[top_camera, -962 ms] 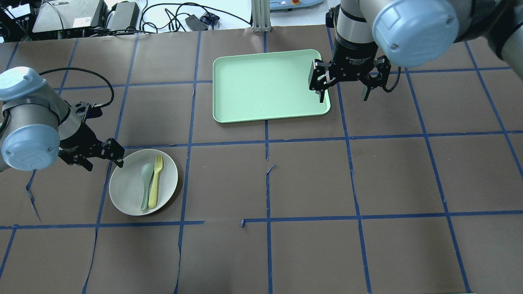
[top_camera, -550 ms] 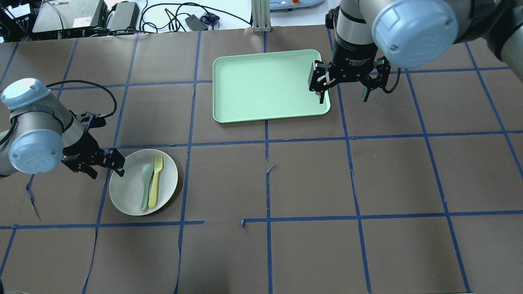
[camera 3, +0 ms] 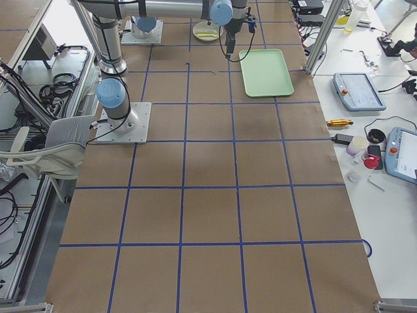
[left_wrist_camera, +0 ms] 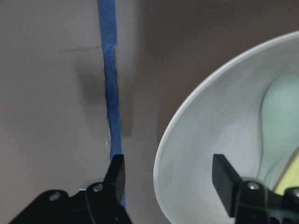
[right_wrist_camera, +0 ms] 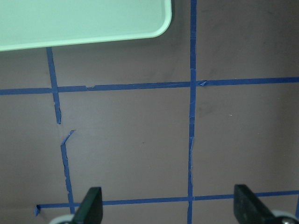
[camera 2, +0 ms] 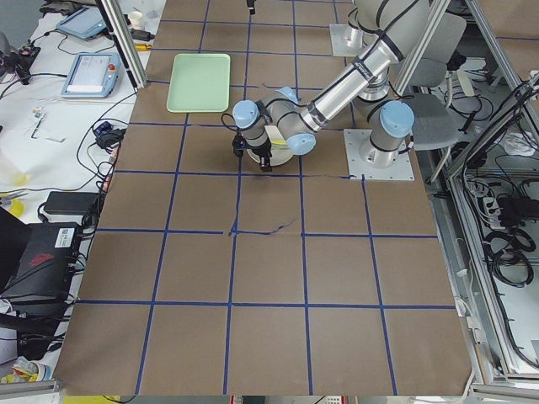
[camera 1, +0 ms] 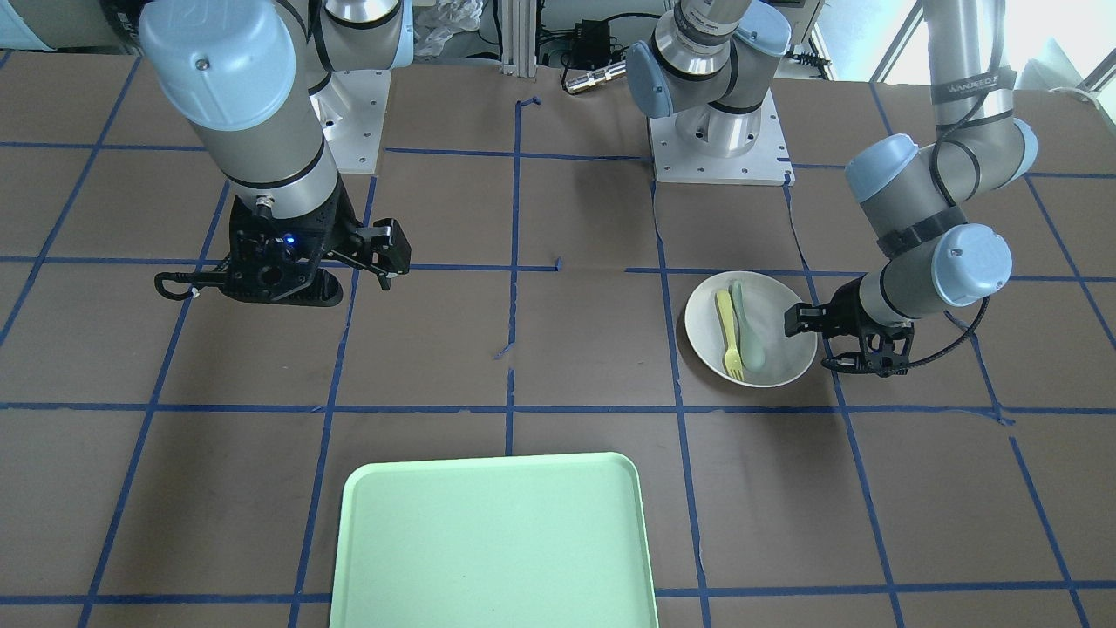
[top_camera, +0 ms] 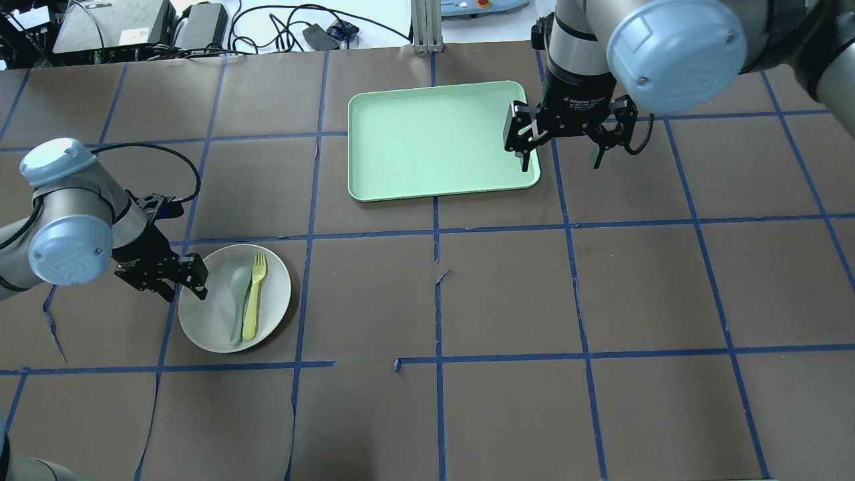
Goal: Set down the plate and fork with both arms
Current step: 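Lower the left gripper to the white plate rim and grasp it, then carry the plate with the left gripper onto the green tray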
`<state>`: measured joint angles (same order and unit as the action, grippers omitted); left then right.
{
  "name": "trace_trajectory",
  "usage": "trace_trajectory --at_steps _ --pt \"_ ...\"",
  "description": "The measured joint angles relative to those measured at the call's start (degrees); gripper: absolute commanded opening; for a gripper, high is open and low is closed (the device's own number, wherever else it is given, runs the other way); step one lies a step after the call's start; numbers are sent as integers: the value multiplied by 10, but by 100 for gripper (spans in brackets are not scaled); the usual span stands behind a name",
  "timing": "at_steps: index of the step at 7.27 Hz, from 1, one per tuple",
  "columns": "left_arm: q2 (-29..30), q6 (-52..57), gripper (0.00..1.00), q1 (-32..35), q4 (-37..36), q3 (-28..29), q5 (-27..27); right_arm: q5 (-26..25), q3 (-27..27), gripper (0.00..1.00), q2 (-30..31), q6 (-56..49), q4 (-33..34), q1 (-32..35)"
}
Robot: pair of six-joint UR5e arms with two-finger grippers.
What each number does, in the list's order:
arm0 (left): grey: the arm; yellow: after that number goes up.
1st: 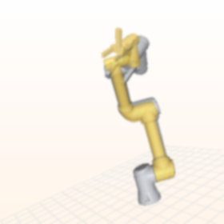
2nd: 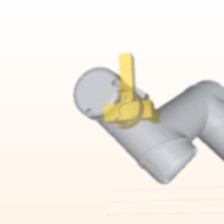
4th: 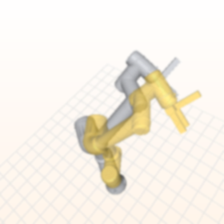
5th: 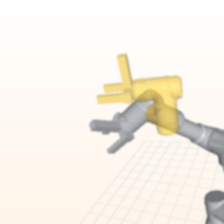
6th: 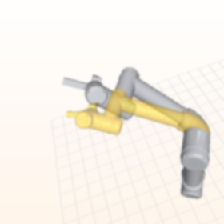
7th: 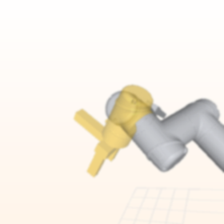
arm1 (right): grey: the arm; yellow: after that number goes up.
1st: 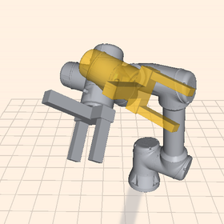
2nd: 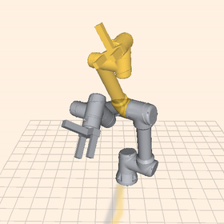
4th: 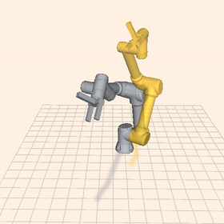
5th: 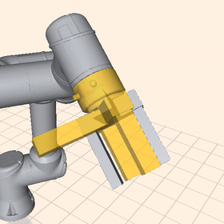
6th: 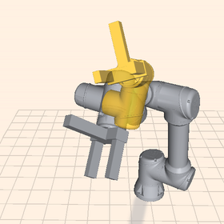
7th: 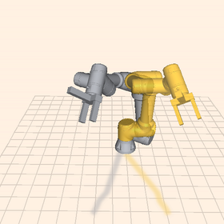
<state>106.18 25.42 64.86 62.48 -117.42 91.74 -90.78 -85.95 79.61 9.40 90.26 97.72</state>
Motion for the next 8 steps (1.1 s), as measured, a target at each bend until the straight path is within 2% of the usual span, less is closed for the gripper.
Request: trace_trajectory --at_steps 2,3,6,8 --pt "9 20 7 0 0 3 0 0 0 100 0 0 1 0" --pt "11 36 0 0 0 5 1 -1 0 100 -1 0 3 0" --pt "13 66 0 0 6 22 1 -1 0 100 -1 -4 12 0" --pt "12 68 0 0 39 53 -13 -2 1 100 -1 -7 15 -1"
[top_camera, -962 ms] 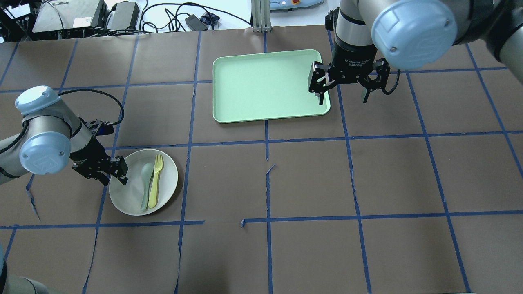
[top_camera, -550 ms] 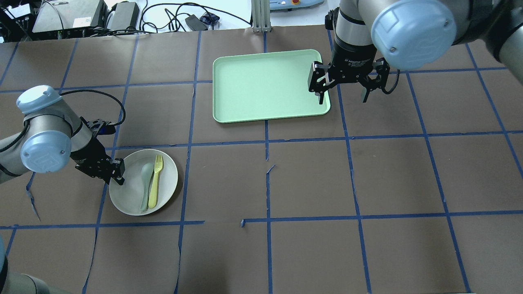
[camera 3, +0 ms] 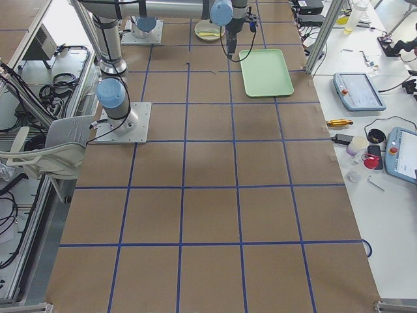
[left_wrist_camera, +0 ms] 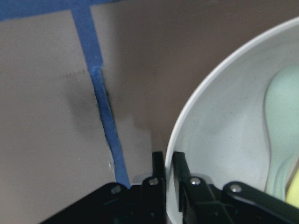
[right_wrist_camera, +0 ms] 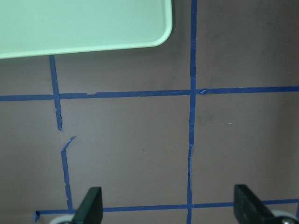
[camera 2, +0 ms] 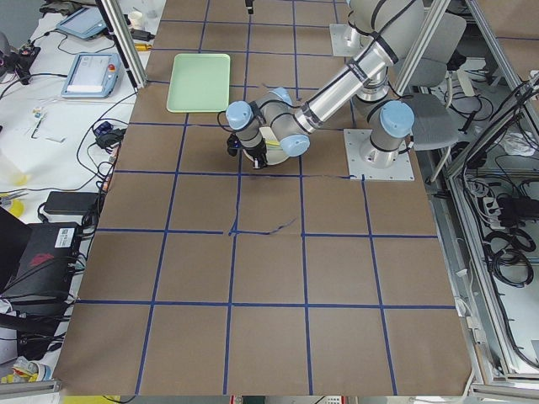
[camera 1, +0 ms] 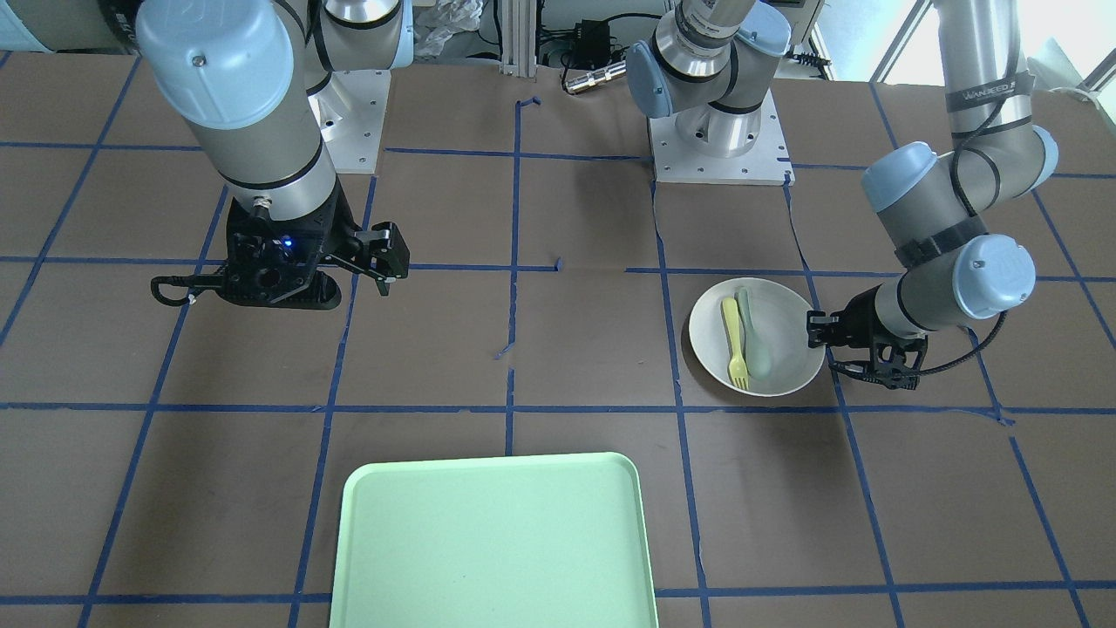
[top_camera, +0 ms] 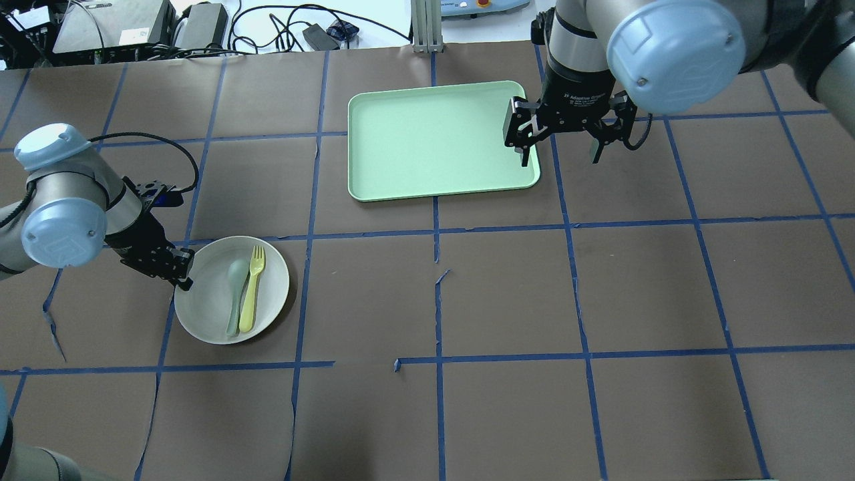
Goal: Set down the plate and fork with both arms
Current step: 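Carry the plate with the left gripper onto the green tray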
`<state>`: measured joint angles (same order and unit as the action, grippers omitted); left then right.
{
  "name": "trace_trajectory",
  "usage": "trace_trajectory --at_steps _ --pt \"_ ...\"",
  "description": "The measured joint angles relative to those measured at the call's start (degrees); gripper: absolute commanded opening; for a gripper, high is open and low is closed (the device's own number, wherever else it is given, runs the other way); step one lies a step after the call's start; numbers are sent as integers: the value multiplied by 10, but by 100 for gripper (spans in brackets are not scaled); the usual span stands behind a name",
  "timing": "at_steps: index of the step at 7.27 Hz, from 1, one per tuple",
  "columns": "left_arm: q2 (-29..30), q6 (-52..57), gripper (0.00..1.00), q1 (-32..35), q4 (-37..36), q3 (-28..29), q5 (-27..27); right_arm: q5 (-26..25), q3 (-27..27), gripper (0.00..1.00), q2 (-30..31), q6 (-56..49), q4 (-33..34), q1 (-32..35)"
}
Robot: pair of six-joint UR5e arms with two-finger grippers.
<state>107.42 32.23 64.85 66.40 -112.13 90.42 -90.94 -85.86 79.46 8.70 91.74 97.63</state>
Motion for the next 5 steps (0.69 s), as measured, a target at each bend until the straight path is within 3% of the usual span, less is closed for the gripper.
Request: trace_trajectory --at_steps 3,5 --pt "2 -5 0 -1 139 112 -76 -1 1 100 0 -2 1 -1" --pt "14 -22 0 6 155 147 -139 -1 1 100 0 -3 1 -1"
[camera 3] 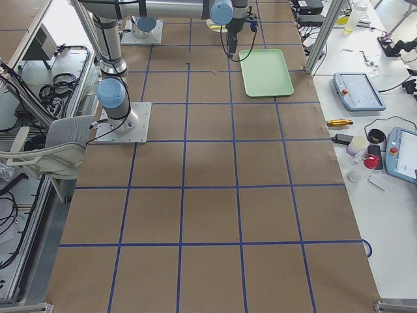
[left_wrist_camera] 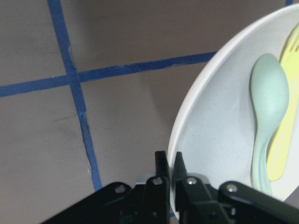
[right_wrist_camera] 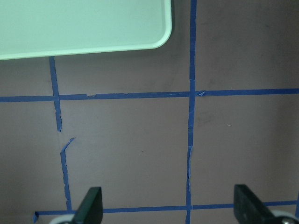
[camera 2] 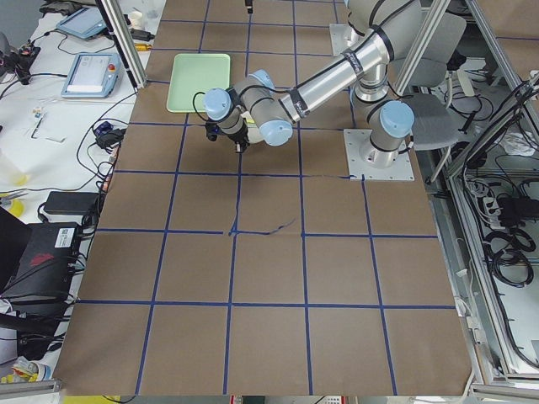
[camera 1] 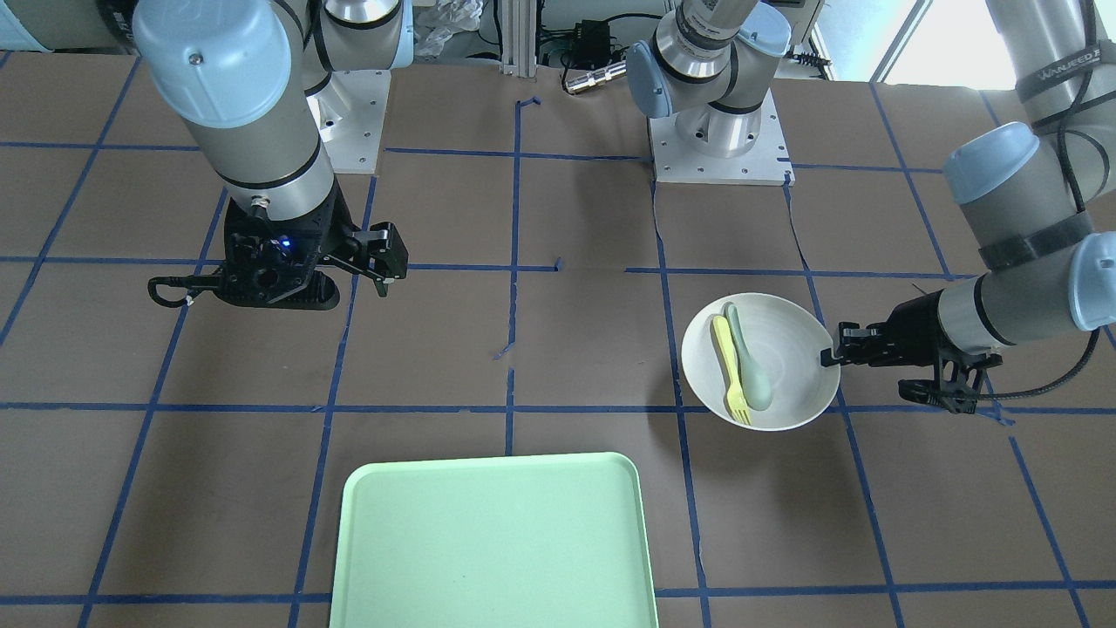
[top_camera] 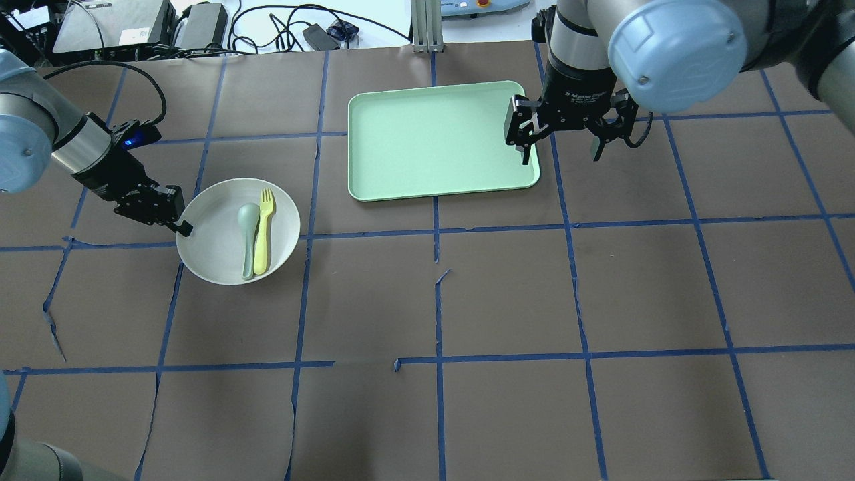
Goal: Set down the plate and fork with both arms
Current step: 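Carry the plate with the left gripper onto the green tray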
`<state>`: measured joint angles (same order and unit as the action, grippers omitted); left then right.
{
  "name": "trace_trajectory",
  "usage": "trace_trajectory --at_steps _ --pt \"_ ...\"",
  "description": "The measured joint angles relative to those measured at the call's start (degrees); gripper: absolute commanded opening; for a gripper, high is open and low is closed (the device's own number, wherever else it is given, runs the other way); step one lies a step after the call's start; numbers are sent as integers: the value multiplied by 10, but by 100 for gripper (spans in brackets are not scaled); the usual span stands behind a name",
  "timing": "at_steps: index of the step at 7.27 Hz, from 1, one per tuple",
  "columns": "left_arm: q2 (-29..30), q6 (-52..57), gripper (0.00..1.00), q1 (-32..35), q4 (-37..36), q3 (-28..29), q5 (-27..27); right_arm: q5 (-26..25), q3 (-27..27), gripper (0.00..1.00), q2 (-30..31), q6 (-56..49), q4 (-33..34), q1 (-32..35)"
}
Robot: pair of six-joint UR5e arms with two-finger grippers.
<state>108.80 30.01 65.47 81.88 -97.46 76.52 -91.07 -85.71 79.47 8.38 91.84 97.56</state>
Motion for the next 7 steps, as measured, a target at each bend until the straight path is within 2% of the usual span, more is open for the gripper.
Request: trace_trajectory --at_steps 2,4,7 --pt "35 -75 0 64 -29 52 -60 -1 0 100 1 -1 0 0" --pt "104 -160 0 147 -87 123 -111 -1 -2 100 1 -4 -1 0" --pt "207 -242 0 219 -134 235 -134 -1 -2 100 1 -6 -2 -1"
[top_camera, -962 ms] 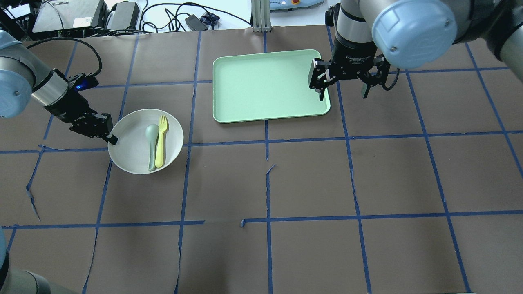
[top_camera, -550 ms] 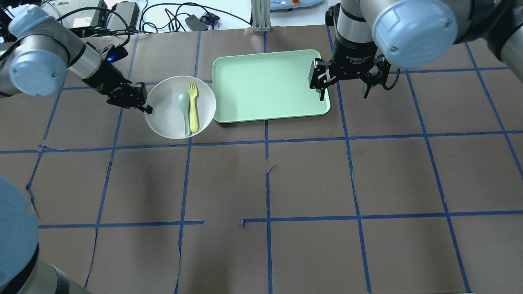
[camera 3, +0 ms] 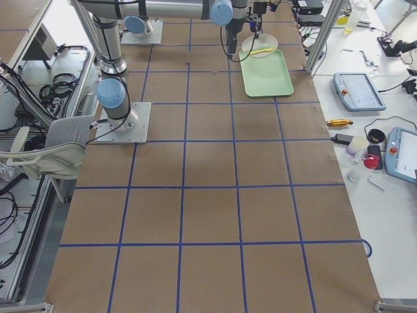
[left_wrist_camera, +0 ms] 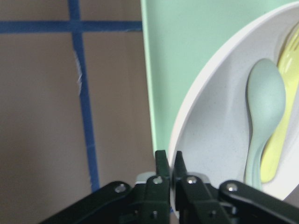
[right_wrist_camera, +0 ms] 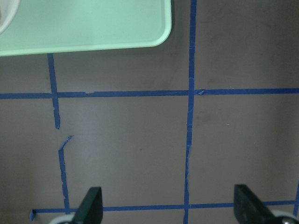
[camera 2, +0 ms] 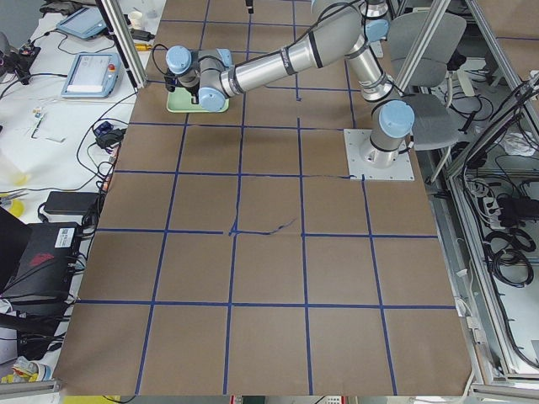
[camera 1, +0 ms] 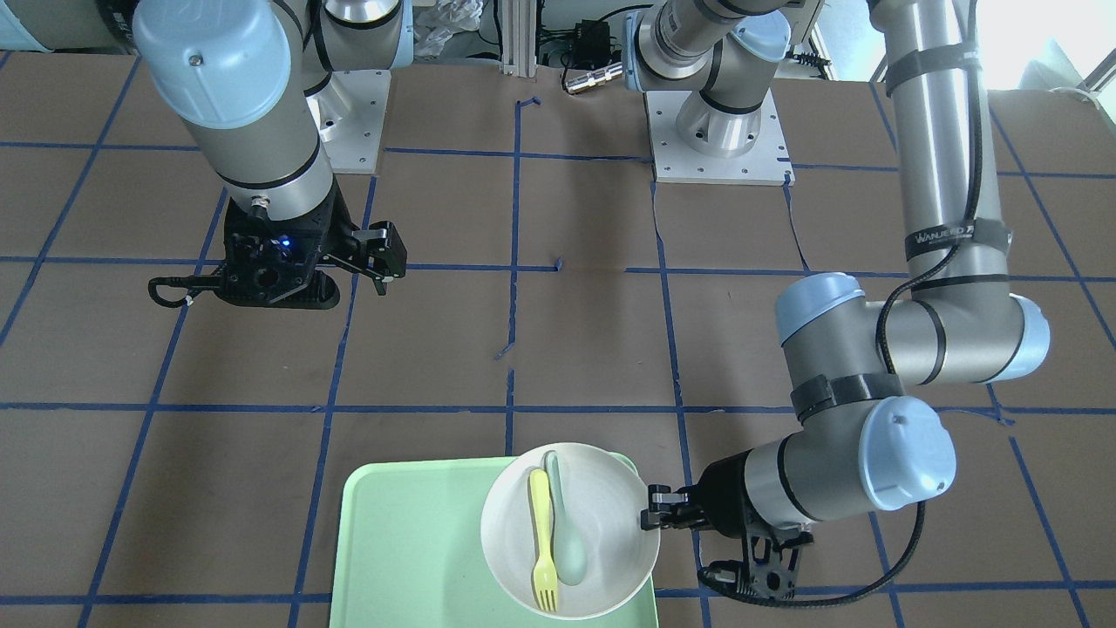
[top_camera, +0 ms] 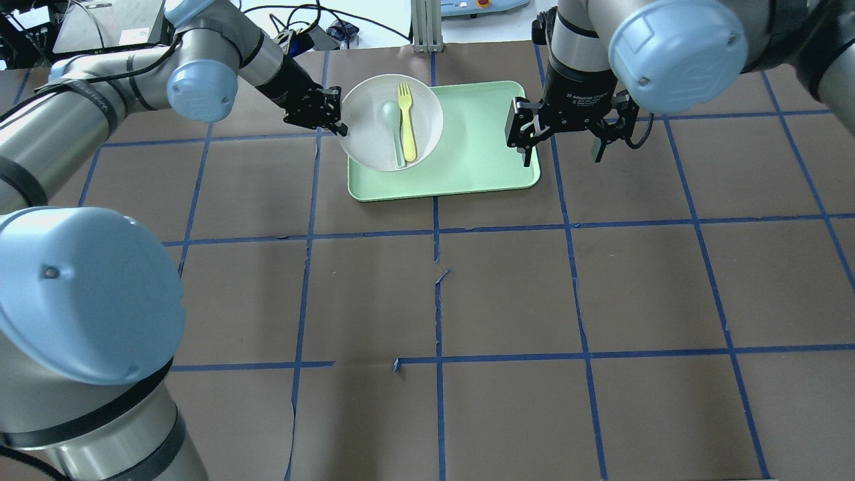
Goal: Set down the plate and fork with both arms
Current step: 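Carry the plate with the left gripper onto the green tray, then open the left gripper and raise it away from the plate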
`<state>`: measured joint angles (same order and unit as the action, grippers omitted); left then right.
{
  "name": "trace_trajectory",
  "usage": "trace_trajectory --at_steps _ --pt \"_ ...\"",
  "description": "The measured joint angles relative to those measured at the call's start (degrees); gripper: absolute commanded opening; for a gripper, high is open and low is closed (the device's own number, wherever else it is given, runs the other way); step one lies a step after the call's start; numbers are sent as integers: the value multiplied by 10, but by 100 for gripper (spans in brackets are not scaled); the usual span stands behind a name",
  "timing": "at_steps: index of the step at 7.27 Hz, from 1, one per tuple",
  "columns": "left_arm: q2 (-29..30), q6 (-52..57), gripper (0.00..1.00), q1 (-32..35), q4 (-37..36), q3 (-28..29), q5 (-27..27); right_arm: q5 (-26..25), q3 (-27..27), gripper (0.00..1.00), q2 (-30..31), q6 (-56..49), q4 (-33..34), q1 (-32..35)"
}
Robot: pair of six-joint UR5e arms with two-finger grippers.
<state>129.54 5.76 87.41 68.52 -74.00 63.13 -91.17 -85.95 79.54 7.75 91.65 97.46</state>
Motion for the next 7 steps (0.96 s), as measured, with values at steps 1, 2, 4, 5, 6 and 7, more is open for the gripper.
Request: trace_trajectory --at_steps 1,2,4,5,6,7 --pt "28 -10 0 14 -6 25 -1 0 0 100 0 0 0 0" --pt "48 -15 0 27 -16 36 0 1 0 100 0 0 0 -1" --pt "66 -26 0 44 -28 42 1 0 0 100 0 0 0 -1" --pt "71 -30 22 49 -31 42 2 1 0 100 0 0 0 -1" --pt "75 -32 54 52 -37 42 3 1 0 100 0 0 1 -1" --pt "77 -33 87 54 -45 42 3 2 1 100 0 0 1 -2"
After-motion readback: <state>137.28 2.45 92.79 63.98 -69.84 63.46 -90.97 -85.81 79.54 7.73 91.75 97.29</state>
